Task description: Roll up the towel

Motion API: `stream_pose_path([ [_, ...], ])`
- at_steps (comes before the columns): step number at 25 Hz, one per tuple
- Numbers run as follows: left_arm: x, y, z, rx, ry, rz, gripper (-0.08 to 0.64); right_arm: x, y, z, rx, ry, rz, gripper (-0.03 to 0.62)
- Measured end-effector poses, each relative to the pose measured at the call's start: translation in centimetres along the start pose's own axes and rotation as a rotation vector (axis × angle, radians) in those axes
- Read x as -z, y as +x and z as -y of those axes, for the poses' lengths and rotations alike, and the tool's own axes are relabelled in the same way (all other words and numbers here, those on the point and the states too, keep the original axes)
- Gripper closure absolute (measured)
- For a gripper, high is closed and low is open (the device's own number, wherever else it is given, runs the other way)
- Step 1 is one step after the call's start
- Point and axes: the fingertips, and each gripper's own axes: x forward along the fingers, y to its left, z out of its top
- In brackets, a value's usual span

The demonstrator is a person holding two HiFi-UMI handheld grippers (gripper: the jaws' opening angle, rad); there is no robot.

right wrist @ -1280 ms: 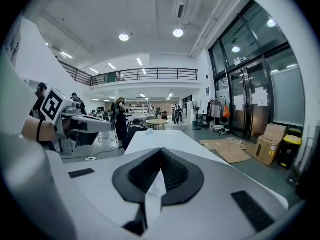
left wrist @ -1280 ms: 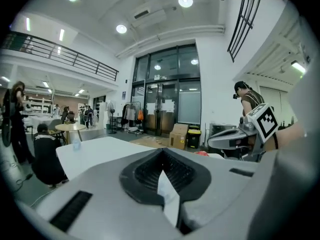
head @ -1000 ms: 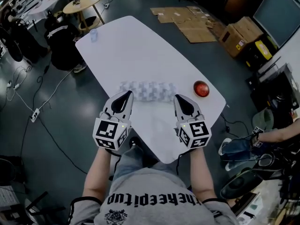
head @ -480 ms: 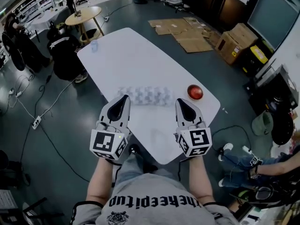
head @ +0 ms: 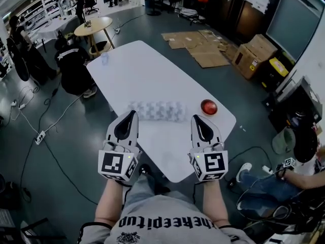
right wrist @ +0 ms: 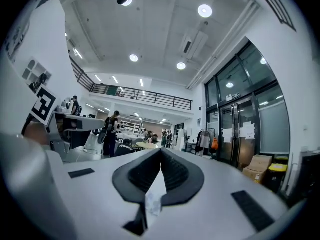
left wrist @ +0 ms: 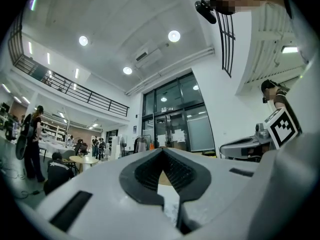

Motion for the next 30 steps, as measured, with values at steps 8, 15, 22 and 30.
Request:
stream_pose_path([
  [8,-1.9,-1.2,0.3,-0.011,0.002,0.051,0.555,-2.5,-1.8,0.3,0.035,0.048,0.091,0.591],
  [15,-1.9,-2.1,0.8,-0.002,0.046,0.057,0.555,-2.8,-2.9,0.3,0.072,0.079,0.118,0.591],
  [22,-2.1,-2.5,0.4,-0.011,0.038,0.067,0.555,-2.9,-3.0,0.1,0.094,0.076,0.119,0.591],
  [30,-2.8,-2.1,1.0,-0.009,0.048,0.075,0.555,-3.2,-3.2,0.3,0.076,0.077,0.125,0.591],
])
